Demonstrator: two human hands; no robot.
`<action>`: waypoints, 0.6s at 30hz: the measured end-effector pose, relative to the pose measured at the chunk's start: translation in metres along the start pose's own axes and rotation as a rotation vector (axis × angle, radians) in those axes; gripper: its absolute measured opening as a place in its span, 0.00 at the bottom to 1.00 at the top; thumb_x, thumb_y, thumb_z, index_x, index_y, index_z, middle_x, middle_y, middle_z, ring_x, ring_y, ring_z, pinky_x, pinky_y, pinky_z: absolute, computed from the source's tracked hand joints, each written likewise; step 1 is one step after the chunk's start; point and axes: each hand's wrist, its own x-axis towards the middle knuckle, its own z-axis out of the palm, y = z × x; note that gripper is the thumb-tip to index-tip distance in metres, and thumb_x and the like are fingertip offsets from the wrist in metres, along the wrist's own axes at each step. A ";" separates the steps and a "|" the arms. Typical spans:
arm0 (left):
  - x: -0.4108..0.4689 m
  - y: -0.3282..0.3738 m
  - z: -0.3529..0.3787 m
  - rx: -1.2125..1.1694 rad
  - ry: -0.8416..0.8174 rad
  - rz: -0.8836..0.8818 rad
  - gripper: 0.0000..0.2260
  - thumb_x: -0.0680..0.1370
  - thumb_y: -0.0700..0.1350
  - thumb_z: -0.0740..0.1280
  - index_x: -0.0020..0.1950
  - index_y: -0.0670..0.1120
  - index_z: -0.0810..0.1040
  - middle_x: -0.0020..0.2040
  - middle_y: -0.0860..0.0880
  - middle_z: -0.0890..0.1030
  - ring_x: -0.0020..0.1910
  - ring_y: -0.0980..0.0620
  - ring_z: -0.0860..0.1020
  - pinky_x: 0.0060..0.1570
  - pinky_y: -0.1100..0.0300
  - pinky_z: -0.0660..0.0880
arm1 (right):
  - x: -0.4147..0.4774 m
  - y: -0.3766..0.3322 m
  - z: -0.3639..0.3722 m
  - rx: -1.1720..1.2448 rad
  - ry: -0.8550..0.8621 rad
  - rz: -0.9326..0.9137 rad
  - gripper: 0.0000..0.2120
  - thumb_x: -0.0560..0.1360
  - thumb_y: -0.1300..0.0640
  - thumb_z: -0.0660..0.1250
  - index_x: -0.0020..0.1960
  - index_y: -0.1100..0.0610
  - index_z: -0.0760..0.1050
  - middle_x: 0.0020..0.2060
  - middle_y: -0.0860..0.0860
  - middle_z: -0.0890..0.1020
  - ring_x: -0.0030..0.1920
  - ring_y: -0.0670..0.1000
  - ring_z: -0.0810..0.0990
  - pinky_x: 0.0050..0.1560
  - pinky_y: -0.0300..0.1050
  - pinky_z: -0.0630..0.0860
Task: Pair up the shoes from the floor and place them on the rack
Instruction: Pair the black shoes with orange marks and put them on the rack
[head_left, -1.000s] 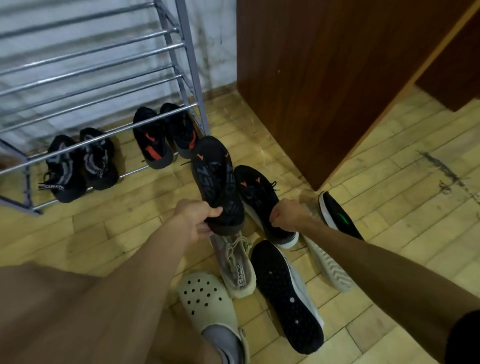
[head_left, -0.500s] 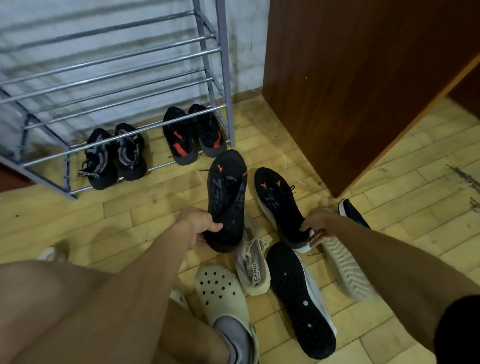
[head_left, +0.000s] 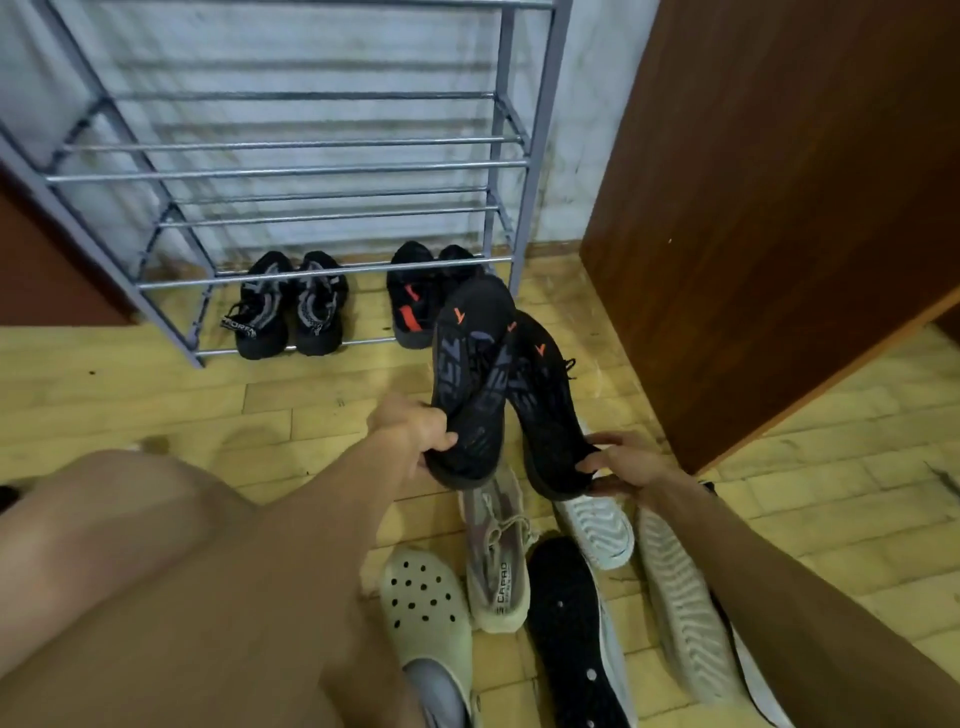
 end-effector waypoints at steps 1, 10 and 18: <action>0.002 0.003 -0.006 -0.010 0.029 0.010 0.14 0.72 0.33 0.71 0.57 0.38 0.80 0.53 0.42 0.82 0.49 0.40 0.80 0.51 0.48 0.80 | -0.002 -0.011 0.001 0.005 -0.011 -0.036 0.20 0.70 0.73 0.69 0.60 0.60 0.74 0.50 0.58 0.82 0.48 0.60 0.83 0.45 0.51 0.83; 0.051 0.068 -0.067 -0.032 0.171 0.080 0.13 0.72 0.32 0.71 0.56 0.36 0.78 0.52 0.40 0.81 0.51 0.38 0.79 0.48 0.47 0.79 | 0.024 -0.116 0.043 0.066 -0.047 -0.212 0.17 0.69 0.69 0.72 0.56 0.60 0.77 0.48 0.57 0.82 0.39 0.58 0.83 0.30 0.44 0.82; 0.125 0.128 -0.072 -0.167 0.170 0.084 0.07 0.74 0.32 0.69 0.51 0.34 0.75 0.50 0.36 0.81 0.50 0.35 0.81 0.51 0.42 0.78 | 0.083 -0.210 0.072 0.164 0.067 -0.280 0.11 0.71 0.67 0.71 0.52 0.64 0.76 0.44 0.57 0.81 0.39 0.52 0.80 0.42 0.56 0.84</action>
